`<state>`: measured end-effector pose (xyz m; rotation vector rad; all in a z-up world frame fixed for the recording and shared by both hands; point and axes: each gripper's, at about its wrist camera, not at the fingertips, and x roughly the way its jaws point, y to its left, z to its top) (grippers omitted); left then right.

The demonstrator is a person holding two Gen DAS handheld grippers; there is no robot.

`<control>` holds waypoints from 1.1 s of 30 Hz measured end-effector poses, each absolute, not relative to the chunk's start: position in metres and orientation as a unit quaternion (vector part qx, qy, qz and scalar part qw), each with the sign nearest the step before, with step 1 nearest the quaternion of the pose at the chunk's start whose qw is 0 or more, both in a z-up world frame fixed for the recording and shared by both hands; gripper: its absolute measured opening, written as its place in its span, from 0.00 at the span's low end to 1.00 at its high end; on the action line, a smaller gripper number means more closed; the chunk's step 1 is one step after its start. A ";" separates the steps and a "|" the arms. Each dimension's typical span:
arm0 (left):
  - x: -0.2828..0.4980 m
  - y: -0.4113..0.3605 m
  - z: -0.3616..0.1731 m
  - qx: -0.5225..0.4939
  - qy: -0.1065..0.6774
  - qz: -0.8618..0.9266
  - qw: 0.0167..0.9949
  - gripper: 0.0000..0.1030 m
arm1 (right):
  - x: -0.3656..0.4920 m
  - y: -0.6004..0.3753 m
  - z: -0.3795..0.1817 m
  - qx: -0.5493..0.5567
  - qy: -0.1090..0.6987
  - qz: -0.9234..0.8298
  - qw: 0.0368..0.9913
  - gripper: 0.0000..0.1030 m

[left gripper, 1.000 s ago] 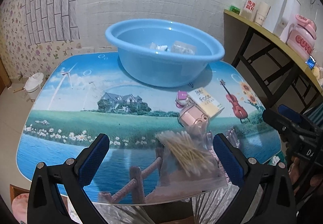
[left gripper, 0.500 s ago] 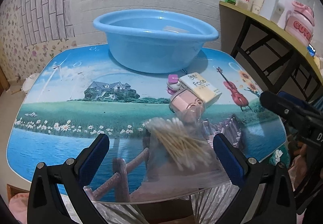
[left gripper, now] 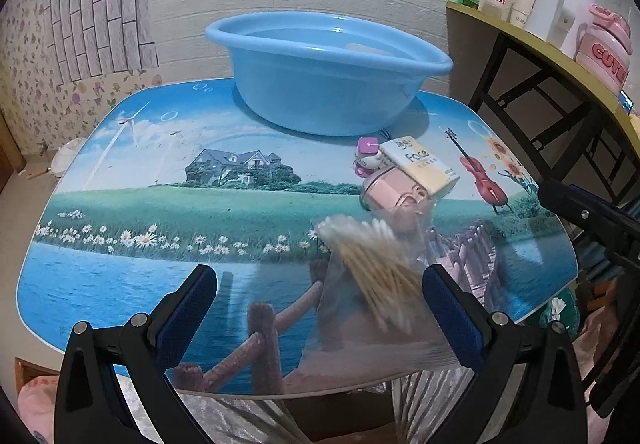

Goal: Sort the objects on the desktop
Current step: 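Grasp the bag of cotton swabs with the left tool and lift it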

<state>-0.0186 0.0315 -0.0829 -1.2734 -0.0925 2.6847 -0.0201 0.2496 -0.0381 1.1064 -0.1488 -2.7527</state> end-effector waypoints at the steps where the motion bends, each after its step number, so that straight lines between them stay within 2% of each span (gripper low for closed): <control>1: -0.018 0.031 -0.083 -0.426 -0.031 0.900 0.085 1.00 | -0.021 0.250 -0.040 0.374 -0.051 -0.922 0.085 0.95; 7: -0.018 0.031 -0.080 -0.427 -0.044 0.898 0.098 1.00 | -0.022 0.248 -0.044 0.380 -0.049 -0.919 0.090 0.95; 15: -0.021 0.057 -0.086 -0.429 -0.021 0.896 0.115 1.00 | -0.025 0.247 -0.042 0.379 -0.049 -0.920 0.090 0.95; 17: -0.026 0.056 -0.092 -0.436 -0.012 0.894 0.102 0.93 | -0.025 0.246 -0.042 0.379 -0.048 -0.920 0.089 0.95; 18: -0.029 0.053 -0.094 -0.440 -0.013 0.893 0.095 0.83 | -0.025 0.246 -0.043 0.379 -0.048 -0.920 0.088 0.95; 19: -0.029 0.050 -0.093 -0.431 -0.009 0.898 0.087 0.69 | -0.025 0.246 -0.043 0.378 -0.048 -0.920 0.087 0.95; 20: -0.030 0.048 -0.093 -0.431 -0.010 0.898 0.084 0.62 | -0.026 0.246 -0.043 0.377 -0.049 -0.921 0.087 0.95; 24: -0.033 0.041 -0.093 -0.431 0.005 0.899 0.071 0.57 | -0.029 0.243 -0.046 0.380 -0.048 -0.920 0.086 0.95; 33: -0.036 0.033 -0.095 -0.425 0.007 0.903 0.065 0.57 | -0.060 0.219 -0.054 0.394 -0.050 -0.913 0.091 0.95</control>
